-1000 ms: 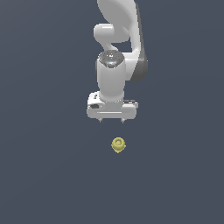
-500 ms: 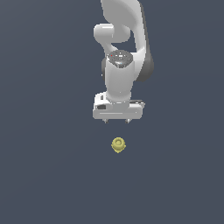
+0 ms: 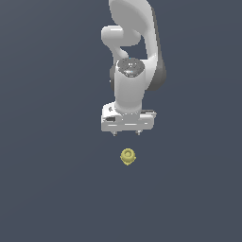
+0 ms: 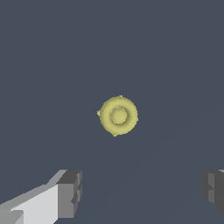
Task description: Pick up the object and move it to a goal position.
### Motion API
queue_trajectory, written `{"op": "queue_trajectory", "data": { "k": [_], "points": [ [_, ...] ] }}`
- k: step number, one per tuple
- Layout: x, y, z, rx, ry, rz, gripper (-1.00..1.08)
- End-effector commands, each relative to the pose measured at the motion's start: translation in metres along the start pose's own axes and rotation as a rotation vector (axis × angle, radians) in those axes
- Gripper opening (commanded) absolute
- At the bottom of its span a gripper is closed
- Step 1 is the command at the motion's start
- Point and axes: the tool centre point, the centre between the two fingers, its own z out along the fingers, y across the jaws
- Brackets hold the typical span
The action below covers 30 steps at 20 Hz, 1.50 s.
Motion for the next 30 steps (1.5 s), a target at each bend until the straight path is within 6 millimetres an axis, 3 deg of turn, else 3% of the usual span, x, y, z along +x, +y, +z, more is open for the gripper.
{"op": "queue_trajectory", "data": {
  "k": [1,20,30],
  "points": [
    [0.003,0.0,0.004,-0.001,-0.003,-0.035,1.0],
    [0.035,-0.007,0.064,0.01,-0.036,-0.5,1.0],
    [0.042,-0.008,0.08,0.019,-0.041,-0.617,1.0]
  ]
}}
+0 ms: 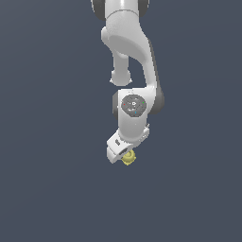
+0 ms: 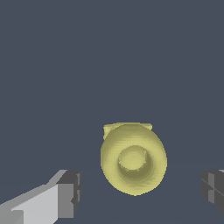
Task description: Pick up the object and move it to a goal position.
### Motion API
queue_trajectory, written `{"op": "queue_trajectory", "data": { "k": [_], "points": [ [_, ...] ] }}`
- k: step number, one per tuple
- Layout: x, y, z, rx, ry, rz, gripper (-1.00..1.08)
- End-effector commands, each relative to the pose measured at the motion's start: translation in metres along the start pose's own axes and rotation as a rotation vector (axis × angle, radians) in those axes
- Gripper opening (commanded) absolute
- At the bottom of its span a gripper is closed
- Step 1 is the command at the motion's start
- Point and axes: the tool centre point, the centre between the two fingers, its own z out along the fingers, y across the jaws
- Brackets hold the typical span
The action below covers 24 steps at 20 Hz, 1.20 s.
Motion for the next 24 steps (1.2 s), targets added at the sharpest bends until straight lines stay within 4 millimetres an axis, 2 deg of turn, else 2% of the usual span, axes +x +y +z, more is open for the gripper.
{"op": "queue_trajectory", "data": {
  "k": [1,7,16,22,23,24],
  "points": [
    [0.001,0.0,0.002,0.001,0.0,-0.015,1.0],
    [0.001,0.0,0.005,0.001,0.0,-0.013,1.0],
    [0.0,0.0,0.046,0.001,0.0,-0.018,1.0],
    [0.001,0.0,0.052,0.001,0.0,-0.018,1.0],
    [0.001,0.0,0.052,0.001,0.0,-0.018,-1.0],
    [0.001,0.0,0.052,0.001,0.0,-0.018,-1.0]
  ]
}}
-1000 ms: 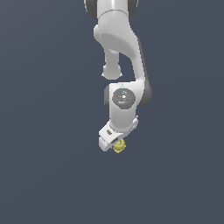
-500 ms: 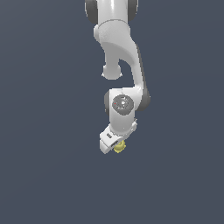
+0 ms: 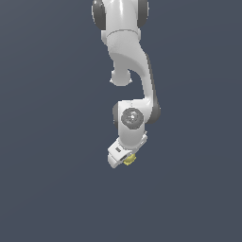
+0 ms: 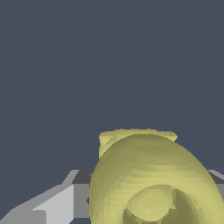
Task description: Pick up the object and move it to a goal position.
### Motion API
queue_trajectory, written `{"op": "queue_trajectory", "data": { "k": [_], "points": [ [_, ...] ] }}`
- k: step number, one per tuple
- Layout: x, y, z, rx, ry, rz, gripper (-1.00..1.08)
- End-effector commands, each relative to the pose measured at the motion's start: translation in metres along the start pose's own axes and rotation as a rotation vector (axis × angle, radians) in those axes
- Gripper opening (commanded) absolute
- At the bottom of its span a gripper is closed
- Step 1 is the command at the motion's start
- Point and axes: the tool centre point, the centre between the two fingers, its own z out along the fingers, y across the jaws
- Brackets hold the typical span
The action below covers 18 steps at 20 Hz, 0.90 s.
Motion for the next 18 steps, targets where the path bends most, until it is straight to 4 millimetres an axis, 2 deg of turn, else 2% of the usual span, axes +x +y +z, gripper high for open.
{"op": "queue_trajectory", "data": {
  "k": [1,11,18],
  "points": [
    [0.0,0.0,0.0,0.0,0.001,0.0,-1.0],
    [0.0,0.0,-0.001,0.0,0.001,0.0,-1.0],
    [-0.002,-0.009,-0.018,0.0,0.001,0.0,-1.0]
  ]
}}
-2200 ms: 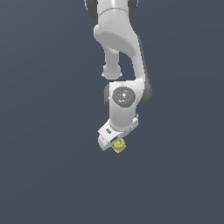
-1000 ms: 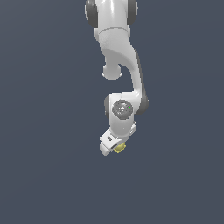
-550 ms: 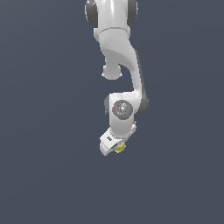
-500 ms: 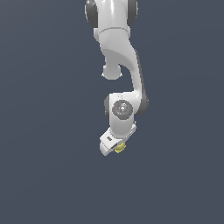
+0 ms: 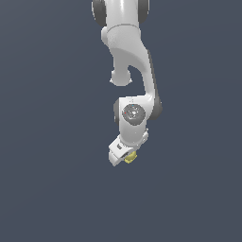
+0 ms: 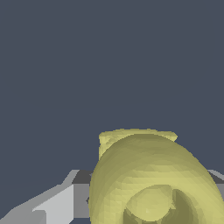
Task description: Pick up the object and move it to a goal position.
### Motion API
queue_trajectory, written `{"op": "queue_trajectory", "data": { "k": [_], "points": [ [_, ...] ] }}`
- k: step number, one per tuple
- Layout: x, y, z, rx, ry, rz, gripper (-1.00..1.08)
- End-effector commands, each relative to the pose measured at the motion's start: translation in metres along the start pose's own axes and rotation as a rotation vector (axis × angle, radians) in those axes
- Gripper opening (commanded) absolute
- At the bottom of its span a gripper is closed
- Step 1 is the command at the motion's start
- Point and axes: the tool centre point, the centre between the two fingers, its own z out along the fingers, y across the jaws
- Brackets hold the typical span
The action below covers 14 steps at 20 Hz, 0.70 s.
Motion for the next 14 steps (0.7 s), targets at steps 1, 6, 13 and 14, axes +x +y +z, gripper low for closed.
{"op": "queue_trajectory", "data": {
  "k": [1,6,13,14],
  "points": [
    [-0.001,-0.005,-0.01,-0.001,0.001,0.0,-1.0],
    [-0.004,-0.019,-0.039,-0.001,0.0,0.0,-1.0],
    [-0.01,-0.05,-0.102,-0.002,0.0,-0.001,-1.0],
    [-0.011,-0.055,-0.112,-0.002,0.0,-0.001,-1.0]
  ]
}}
